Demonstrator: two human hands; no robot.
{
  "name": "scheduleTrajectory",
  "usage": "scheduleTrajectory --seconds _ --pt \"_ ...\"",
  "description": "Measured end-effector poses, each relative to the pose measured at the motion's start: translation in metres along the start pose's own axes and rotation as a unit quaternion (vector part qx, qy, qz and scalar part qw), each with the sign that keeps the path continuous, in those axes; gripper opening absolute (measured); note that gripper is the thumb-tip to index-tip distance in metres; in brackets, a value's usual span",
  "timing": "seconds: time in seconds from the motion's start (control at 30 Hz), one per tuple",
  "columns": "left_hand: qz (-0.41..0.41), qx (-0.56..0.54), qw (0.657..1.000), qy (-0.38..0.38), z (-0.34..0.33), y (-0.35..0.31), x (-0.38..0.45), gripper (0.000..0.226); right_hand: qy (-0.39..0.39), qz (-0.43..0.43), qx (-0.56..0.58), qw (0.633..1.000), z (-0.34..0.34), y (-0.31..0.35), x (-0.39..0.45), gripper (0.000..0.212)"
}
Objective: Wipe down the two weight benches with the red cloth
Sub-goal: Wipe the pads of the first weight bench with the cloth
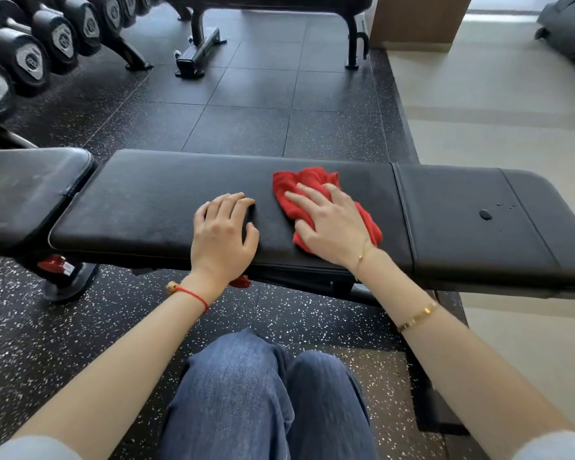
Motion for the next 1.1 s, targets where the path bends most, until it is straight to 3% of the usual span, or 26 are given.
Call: scheduleTrajectory --seconds 0.1,0.2,0.37,0.5,0.67,0.8,0.97,1.1 --pt "-0.004 -0.001 1.000 0.002 0.001 0.001 0.000 0.042 -0.022 -0.001 0.007 1.000 0.006 -0.017 -0.026 0.057" --pt "-0.005 -0.005 1.000 0.004 0.000 0.001 0.000 0.042 -0.052 -0.057 -0.013 0.997 0.012 -0.057 -0.025 0.058" --pt "0.001 -0.004 1.000 0.011 -0.001 0.000 -0.001 0.042 -0.017 -0.154 -0.010 0.988 0.010 -0.079 0.033 0.052" --pt "0.000 0.001 1.000 0.009 -0.001 0.000 0.000 0.042 0.001 -0.077 0.003 0.997 0.007 -0.034 0.044 0.053" --pt "-0.001 0.000 1.000 0.004 -0.002 0.001 -0.001 0.042 -0.006 0.042 0.011 0.999 0.005 -0.004 -0.020 0.056" --pt "-0.003 -0.002 1.000 0.005 -0.002 0.002 -0.001 0.043 -0.046 -0.038 -0.007 0.998 0.017 -0.055 -0.036 0.056" --pt "0.004 -0.002 1.000 -0.001 -0.001 0.000 -0.001 0.044 -0.028 -0.159 -0.011 0.987 0.014 -0.075 0.024 0.051" --pt "0.002 0.005 1.000 -0.002 -0.001 -0.001 -0.001 0.044 -0.004 -0.068 -0.015 0.998 0.005 -0.017 0.045 0.052"
Point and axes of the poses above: each hand's wrist, its own x-axis towards the middle knuckle, its own z-axis out of the back of the hand, y = z × x, the point moved 4 cm from there along x, towards the middle knuckle, and after that the axes turned 3 degrees about -x, right-handed, at the moved point
